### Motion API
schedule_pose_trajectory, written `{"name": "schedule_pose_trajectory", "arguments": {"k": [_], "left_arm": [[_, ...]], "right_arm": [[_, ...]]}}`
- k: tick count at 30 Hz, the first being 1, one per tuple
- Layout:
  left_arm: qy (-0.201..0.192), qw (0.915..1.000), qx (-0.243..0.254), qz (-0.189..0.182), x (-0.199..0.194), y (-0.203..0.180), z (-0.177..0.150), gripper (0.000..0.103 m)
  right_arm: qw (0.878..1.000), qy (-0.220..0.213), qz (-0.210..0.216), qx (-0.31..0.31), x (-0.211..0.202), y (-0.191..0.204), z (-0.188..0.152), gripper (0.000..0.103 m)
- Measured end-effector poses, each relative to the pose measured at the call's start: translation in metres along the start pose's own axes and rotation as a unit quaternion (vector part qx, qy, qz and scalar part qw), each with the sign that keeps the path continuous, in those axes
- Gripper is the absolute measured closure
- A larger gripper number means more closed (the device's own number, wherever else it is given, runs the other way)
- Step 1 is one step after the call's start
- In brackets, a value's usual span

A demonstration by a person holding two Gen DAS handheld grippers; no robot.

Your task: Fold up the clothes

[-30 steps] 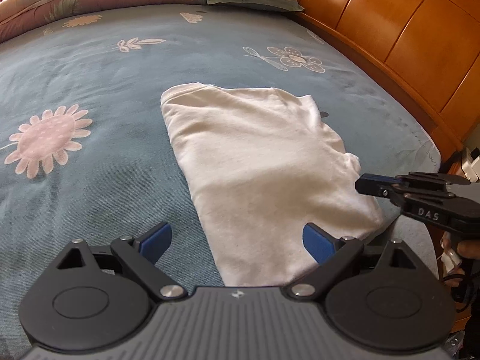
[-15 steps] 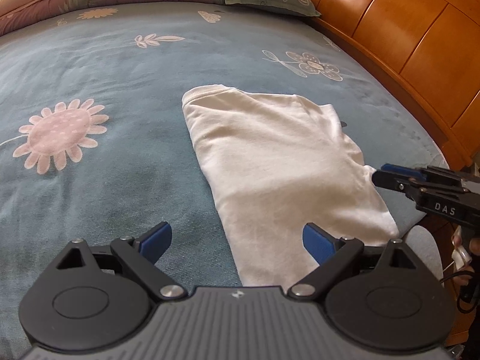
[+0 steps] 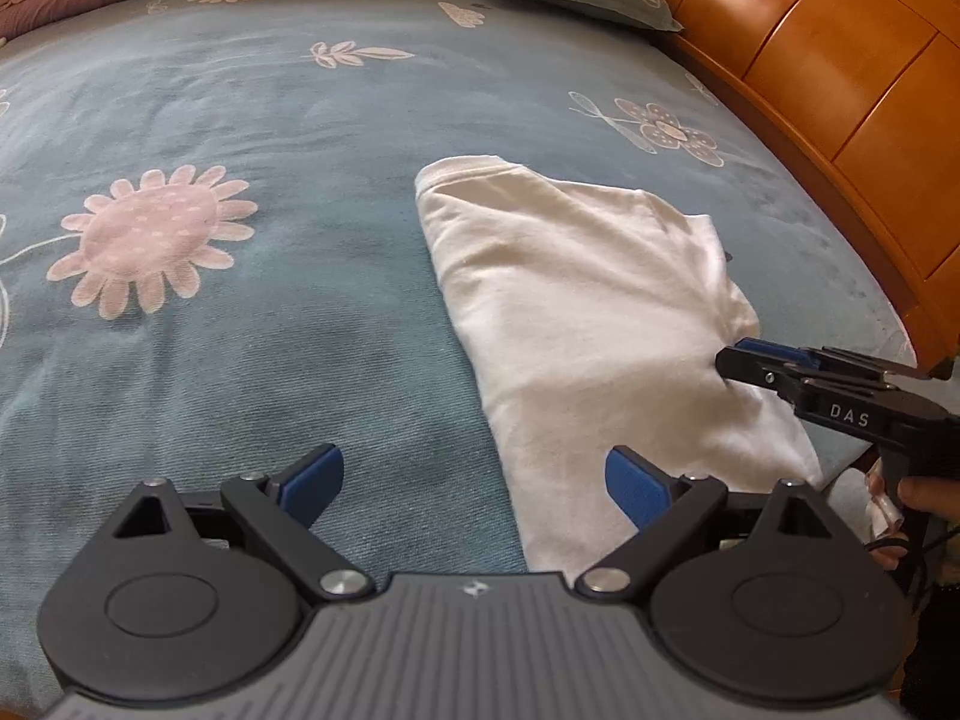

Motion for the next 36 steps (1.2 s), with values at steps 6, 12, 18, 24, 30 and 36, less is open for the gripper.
{"name": "schedule_pose_trajectory", "arguments": {"k": [6, 12, 18, 24, 30, 36], "left_arm": [[-0.023, 0.9969, 0.010, -0.074, 0.011, -0.038, 0.036, 0.009], [0.006, 0.9949, 0.010, -0.100, 0.045, -0.058, 0.036, 0.009], [0.017, 0.9942, -0.010, -0.105, 0.049, -0.048, 0.029, 0.009], [-0.004, 0.9944, -0.024, -0.103, 0.037, -0.043, 0.039, 0.009], [0.011, 0.9912, -0.058, -0.119, 0.043, -0.033, 0.031, 0.009], [-0.009, 0.9850, -0.102, -0.139, 0.029, -0.010, 0.025, 0.008]], "right_arm": [[1.000, -0.004, 0.001, 0.005, 0.000, 0.000, -0.002, 0.066], [1.000, -0.011, 0.010, 0.019, -0.004, -0.004, -0.006, 0.066], [0.999, -0.018, 0.024, 0.036, -0.009, -0.008, -0.009, 0.066], [0.996, -0.056, 0.035, 0.055, -0.019, -0.014, 0.008, 0.047], [0.995, -0.024, 0.050, 0.086, 0.018, -0.032, 0.013, 0.041], [0.987, -0.046, 0.052, 0.142, -0.006, -0.046, -0.005, 0.031]]}}
Point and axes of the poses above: each gripper's, at about its wrist camera, not at the fingertips, and x roughly the way its jaws point, y to its left, z to its top, the point moved 4 cm from there along x, roughly the way its jaws point, and after that the axes turned 11 degrees about -x, right-handed, at the moved point
